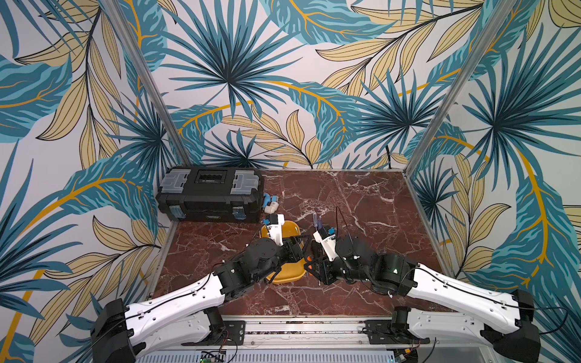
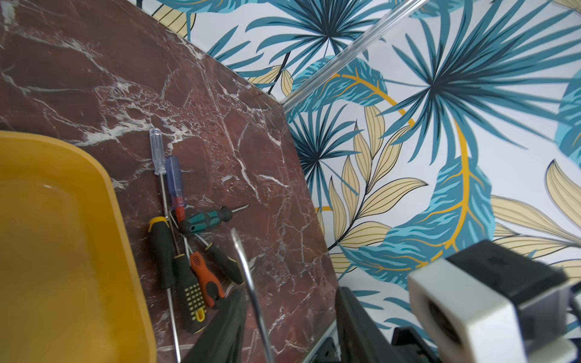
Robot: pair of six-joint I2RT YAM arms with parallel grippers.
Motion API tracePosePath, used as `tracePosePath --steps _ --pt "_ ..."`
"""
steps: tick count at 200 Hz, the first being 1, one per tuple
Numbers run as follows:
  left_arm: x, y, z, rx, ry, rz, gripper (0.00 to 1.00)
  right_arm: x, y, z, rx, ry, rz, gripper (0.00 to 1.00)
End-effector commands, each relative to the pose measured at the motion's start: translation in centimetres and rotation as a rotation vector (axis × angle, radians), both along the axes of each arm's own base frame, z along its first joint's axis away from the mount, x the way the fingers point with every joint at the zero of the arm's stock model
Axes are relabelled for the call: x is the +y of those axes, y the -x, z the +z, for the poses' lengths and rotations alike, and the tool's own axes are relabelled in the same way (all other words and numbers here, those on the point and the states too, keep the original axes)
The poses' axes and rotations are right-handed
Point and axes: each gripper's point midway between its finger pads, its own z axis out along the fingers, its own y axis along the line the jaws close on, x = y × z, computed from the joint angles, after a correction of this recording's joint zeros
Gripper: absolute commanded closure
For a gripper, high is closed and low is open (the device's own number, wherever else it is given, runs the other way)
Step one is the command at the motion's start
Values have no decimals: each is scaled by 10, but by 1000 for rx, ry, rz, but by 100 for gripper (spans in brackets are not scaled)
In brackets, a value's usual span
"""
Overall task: Put the screwdriver on the desktop into the storage box
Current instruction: Pick up the screwdriver from the center of the board, then adjust the storage box at the center of the board.
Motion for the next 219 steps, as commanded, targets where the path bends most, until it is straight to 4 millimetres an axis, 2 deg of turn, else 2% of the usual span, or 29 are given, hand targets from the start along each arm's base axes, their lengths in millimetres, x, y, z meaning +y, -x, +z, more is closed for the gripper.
tracePosePath --steps 1,50,63,84,94,119,131,141,157,170,192,219 --pt "0 1 -2 11 48 -7 67 2 -6 10 -46 -21 -17 100" --pt "10 -2 -14 64 78 48 97 0 -9 10 -63 -18 -39 100" --pt "16 -4 -17 71 62 70 100 -2 -10 9 -68 -15 -53 88" --pt "33 -12 -27 89 -34 123 100 -12 -14 6 -82 13 -96 53" --pt "47 -17 -34 105 -112 162 100 -22 -18 4 -94 41 -137 42" --pt "96 -27 -64 159 -422 277 100 -54 -32 -5 -134 125 -288 29" --pt "110 -30 -74 154 -569 284 100 -73 -40 -12 -146 177 -386 25" --pt "111 -33 -81 132 -666 255 100 -86 -45 -21 -148 222 -462 22" --pt "106 -38 -94 148 -786 212 100 -90 -48 -37 -144 276 -490 19" --pt "97 -44 -106 163 -859 161 100 -87 -49 -47 -131 313 -482 20" --pt "86 -56 -131 196 -959 128 100 -77 -52 -52 -122 350 -464 21" --pt "72 -62 -163 250 -986 88 100 -65 -54 -57 -98 365 -439 23"
